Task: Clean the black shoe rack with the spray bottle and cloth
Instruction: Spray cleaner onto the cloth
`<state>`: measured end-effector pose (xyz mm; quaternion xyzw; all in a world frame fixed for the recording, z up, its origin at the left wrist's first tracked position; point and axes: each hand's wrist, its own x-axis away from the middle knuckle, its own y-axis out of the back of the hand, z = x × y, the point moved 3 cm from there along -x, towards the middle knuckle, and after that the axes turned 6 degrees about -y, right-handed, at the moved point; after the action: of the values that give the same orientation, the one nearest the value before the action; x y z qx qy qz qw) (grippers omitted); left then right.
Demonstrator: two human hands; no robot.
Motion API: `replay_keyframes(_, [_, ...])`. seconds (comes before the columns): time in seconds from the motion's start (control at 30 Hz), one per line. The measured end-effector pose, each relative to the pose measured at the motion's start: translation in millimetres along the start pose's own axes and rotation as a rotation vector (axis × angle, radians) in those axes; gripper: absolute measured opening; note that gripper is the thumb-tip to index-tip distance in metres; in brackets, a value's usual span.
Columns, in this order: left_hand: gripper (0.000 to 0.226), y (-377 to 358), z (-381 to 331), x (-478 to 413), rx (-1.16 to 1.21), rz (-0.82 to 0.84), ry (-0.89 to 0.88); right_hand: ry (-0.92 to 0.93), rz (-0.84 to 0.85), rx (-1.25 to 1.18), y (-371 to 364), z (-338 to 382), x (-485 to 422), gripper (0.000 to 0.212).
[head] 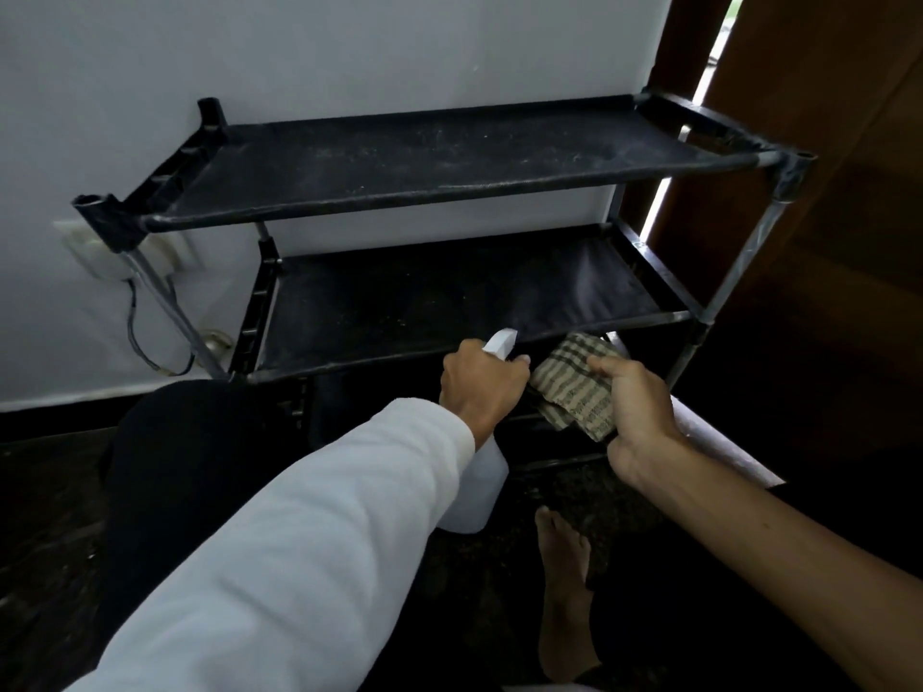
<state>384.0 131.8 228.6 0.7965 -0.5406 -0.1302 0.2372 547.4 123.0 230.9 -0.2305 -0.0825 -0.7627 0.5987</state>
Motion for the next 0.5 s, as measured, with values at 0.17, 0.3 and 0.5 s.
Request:
replay_keyframes(0.17, [0.043,15,40,8,-0.06,-0.045,0.054,-0.022,0.027,0.08,-23,-27,-5,0.023])
replay_keyframes(0.3, [0.04,38,78,16,-0.099,-0.074,0.128,-0.096,0.043,0.159,-39,-51,-6,0.027])
replay_keyframes(0.5, [0.041,66,129,20,-0.15,-0.13,0.212,-0.139,0.016,0.2,-54,-82,-8,0.019])
